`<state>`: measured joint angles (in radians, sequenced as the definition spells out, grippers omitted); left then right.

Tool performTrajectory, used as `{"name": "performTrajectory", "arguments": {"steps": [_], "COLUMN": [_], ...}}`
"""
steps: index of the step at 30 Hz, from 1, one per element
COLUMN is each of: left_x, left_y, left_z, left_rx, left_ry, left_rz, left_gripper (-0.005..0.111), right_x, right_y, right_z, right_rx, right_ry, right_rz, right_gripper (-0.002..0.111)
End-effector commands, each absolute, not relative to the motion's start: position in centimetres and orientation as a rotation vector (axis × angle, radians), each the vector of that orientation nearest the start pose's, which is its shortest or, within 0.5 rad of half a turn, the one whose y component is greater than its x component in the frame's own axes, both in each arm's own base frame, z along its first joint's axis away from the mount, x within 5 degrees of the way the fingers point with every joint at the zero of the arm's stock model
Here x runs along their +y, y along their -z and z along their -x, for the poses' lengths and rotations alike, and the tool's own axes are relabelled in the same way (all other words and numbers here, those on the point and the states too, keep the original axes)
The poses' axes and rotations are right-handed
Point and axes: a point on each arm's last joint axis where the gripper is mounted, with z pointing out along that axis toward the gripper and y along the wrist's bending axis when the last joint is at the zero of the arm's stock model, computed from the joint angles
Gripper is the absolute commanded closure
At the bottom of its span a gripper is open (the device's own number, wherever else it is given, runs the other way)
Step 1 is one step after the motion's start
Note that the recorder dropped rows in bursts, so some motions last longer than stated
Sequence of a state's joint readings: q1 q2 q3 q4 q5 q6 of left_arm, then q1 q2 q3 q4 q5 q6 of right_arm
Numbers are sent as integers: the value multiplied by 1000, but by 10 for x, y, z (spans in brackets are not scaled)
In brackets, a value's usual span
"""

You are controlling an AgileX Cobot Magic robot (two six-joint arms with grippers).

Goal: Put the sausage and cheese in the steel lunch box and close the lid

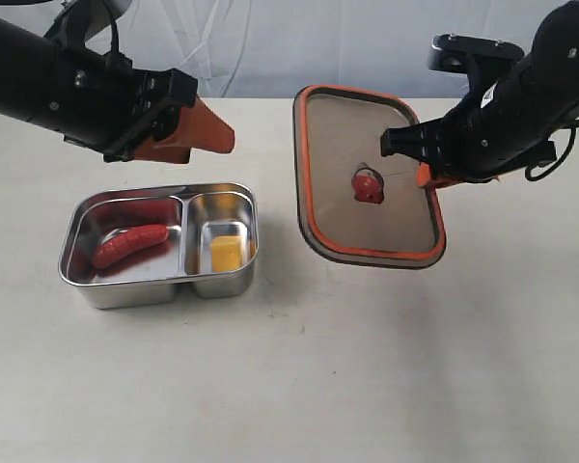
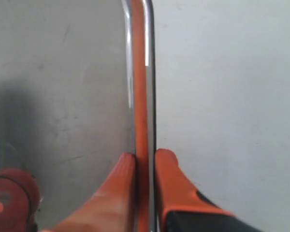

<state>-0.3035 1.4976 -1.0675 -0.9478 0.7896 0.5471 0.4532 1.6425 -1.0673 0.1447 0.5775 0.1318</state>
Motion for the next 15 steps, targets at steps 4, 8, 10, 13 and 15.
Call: {"name": "performTrajectory", "arguments": {"steps": [4, 8, 10, 13, 15], "left_x": [-145, -145, -145, -144, -144], "left_y": [-293, -293, -293, -293, -293], "left_z": [-279, -279, -279, -279, -279], "left_rx": [2381, 2375, 2375, 2373, 2370], "left_ry": [1048, 1042, 1042, 1033, 1029], "left_rz": [-374, -394, -394, -393, -392], "left_gripper": [47, 47, 47, 47, 47], "right_x": [187, 201, 206, 210, 212], "right_y": [-236, -239, -239, -240, -240], "right_z": [-280, -274, -272, -269, -268], "right_rx": [2557, 2522, 2510, 2503, 2503], "right_ry": [-466, -518, -530, -546, -559], "right_rz": [422, 432, 444, 449, 450], "right_gripper": [109, 109, 109, 109, 109]}}
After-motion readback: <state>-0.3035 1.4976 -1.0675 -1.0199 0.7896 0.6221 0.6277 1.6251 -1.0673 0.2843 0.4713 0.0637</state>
